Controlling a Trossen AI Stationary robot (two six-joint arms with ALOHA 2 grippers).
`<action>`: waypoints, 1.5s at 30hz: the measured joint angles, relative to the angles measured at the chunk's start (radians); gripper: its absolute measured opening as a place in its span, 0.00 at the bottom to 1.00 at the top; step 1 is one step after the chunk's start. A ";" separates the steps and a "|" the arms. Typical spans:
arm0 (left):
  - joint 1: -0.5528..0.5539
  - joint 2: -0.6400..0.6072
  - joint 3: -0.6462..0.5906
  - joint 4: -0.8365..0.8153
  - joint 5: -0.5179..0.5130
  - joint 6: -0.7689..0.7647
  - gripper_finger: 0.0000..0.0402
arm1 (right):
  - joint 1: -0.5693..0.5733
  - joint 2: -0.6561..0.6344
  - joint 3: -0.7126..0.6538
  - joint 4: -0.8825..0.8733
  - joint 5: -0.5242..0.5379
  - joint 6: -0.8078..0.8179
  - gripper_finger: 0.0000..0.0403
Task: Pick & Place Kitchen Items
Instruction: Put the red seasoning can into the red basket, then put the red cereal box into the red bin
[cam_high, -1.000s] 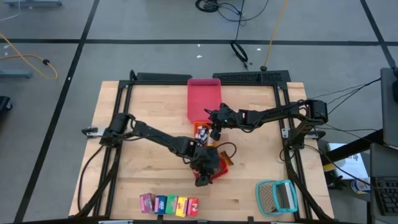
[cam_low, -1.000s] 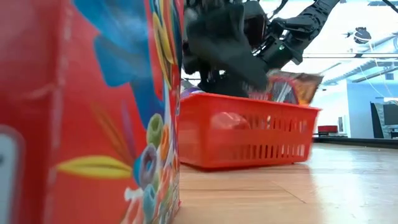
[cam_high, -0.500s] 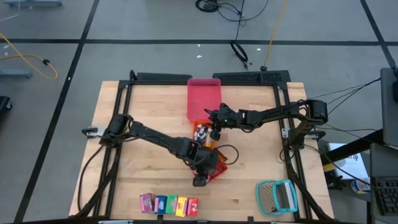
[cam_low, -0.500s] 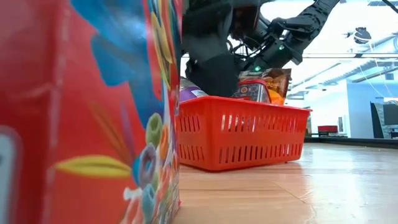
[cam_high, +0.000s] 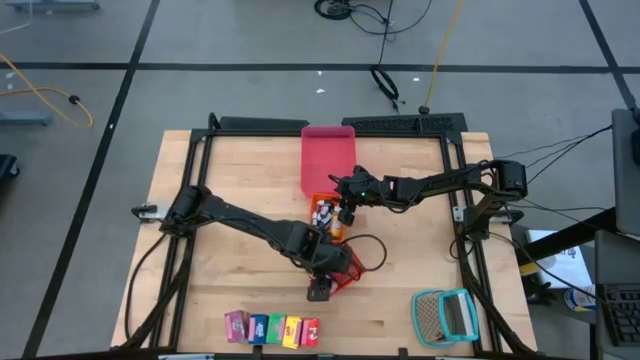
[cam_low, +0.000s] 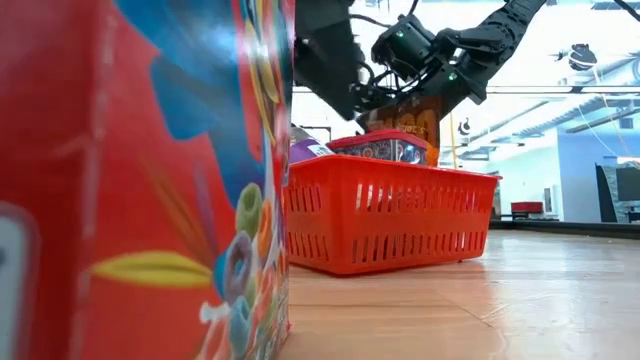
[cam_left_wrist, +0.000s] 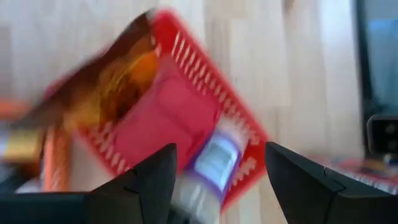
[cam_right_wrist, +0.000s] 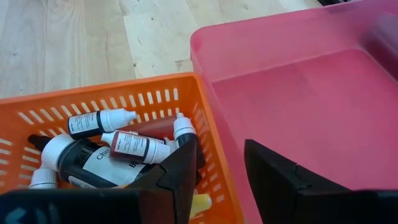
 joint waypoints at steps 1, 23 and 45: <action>-0.008 0.000 0.016 -0.045 -0.026 -0.006 0.61 | 0.000 0.000 0.000 0.000 0.000 0.000 0.33; -0.038 0.000 0.054 -0.308 -0.118 -0.180 0.61 | 0.000 0.000 0.000 0.004 0.000 0.002 0.33; -0.036 0.000 0.053 -0.124 0.006 -0.068 0.61 | 0.000 0.000 0.000 0.000 0.000 0.002 0.33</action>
